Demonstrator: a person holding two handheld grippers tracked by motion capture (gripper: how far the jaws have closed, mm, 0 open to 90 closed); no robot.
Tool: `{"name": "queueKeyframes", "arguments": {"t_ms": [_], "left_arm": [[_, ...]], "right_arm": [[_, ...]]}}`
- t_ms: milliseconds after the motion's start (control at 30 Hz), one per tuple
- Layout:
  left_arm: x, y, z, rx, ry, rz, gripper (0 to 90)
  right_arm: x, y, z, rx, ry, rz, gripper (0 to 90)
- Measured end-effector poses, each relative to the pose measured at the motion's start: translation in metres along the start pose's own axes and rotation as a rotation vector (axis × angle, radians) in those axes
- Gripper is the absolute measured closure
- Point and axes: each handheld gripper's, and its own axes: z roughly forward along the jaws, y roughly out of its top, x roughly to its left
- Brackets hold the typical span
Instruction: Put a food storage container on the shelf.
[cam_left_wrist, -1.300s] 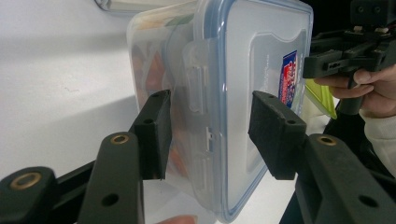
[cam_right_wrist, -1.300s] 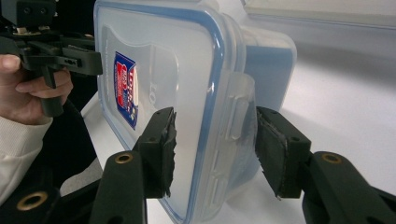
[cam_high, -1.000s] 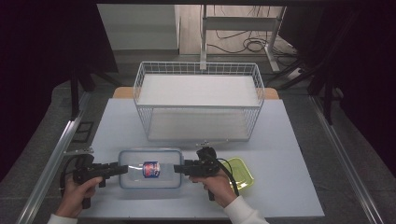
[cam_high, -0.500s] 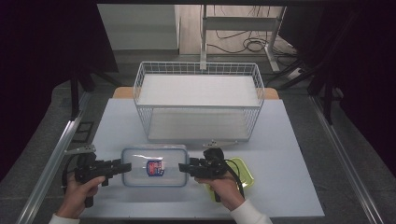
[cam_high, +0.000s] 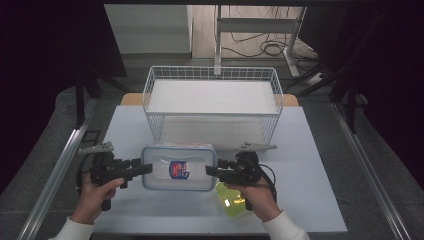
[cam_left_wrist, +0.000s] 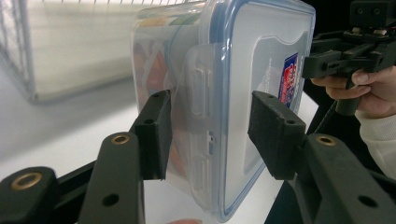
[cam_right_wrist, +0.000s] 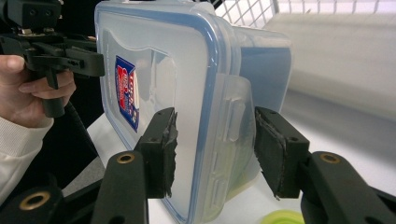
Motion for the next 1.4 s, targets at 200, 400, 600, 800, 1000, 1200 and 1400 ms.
{"name": "queueKeyframes", "arguments": {"t_ms": [200,400,600,800,1000,1200,1400], "left_arm": [[-0.014,0.021,0.006,-0.017,-0.017,0.034,51.4],[-0.026,0.044,0.011,-0.029,-0.022,0.066,51.5],[-0.035,0.071,0.015,-0.044,-0.030,0.089,51.6],[-0.044,0.094,0.017,-0.062,-0.031,0.126,51.5],[-0.049,0.113,0.021,-0.084,-0.030,0.138,51.4],[-0.048,0.133,0.025,-0.098,-0.027,0.148,51.3],[-0.046,0.153,0.032,-0.106,-0.020,0.152,51.1]], "right_arm": [[-0.002,0.012,-0.021,-0.031,-0.009,-0.018,50.7],[-0.006,0.027,-0.039,-0.048,-0.017,-0.021,50.7],[-0.008,0.049,-0.057,-0.073,-0.029,-0.040,50.7],[-0.008,0.073,-0.072,-0.093,-0.042,-0.069,50.7],[-0.009,0.094,-0.083,-0.105,-0.055,-0.100,50.6],[-0.014,0.114,-0.089,-0.125,-0.068,-0.108,50.4],[-0.022,0.137,-0.092,-0.125,-0.076,-0.124,50.4]]}}
